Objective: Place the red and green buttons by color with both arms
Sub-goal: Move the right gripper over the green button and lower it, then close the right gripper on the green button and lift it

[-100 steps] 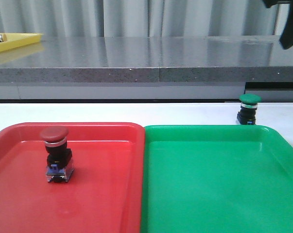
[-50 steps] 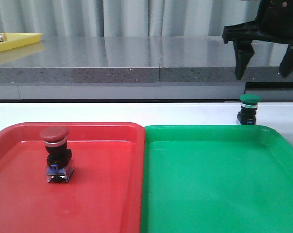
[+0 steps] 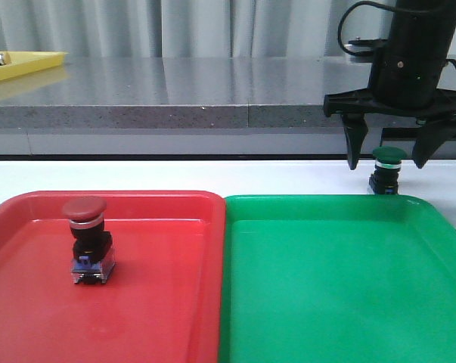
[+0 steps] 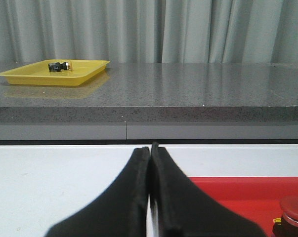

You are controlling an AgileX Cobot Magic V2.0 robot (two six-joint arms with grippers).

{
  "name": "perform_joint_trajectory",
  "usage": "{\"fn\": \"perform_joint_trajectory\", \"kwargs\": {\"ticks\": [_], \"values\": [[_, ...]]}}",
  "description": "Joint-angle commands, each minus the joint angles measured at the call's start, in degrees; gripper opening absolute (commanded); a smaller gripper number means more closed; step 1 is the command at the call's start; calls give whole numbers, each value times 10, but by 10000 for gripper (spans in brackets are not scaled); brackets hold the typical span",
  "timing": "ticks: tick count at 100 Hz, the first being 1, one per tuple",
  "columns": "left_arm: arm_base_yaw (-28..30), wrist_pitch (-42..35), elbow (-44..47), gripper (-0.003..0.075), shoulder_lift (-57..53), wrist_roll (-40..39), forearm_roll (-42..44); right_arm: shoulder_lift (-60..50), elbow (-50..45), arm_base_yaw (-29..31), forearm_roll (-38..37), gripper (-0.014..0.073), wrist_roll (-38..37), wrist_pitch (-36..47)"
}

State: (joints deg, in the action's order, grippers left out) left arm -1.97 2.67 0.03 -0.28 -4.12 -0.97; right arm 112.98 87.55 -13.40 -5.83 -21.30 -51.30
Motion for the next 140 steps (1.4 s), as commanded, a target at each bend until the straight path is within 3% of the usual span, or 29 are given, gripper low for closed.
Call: {"fn": "perform_joint_trajectory", "kwargs": {"ticks": [1, 22, 31, 68, 93, 114, 140], "values": [[0, -41, 7, -20, -18, -1, -4, -26, 19, 3, -4, 580, -2, 7], [0, -41, 7, -20, -18, -1, -4, -26, 19, 3, -4, 355, -2, 6], [0, -41, 7, -20, -18, -1, -4, -26, 19, 5, -4, 311, -2, 6], [0, -41, 7, -20, -18, -1, -4, -32, 33, 5, -25, 310, -2, 0], [0, -41, 7, -20, -18, -1, -4, -92, 43, -3, -26, 310, -2, -5], [0, -41, 7, -20, -18, -1, -4, -147, 36, -49, -23, 310, -2, -49], [0, -41, 7, -20, -18, -1, -4, -187, -45, -106, 2, 310, -30, -33]]}}
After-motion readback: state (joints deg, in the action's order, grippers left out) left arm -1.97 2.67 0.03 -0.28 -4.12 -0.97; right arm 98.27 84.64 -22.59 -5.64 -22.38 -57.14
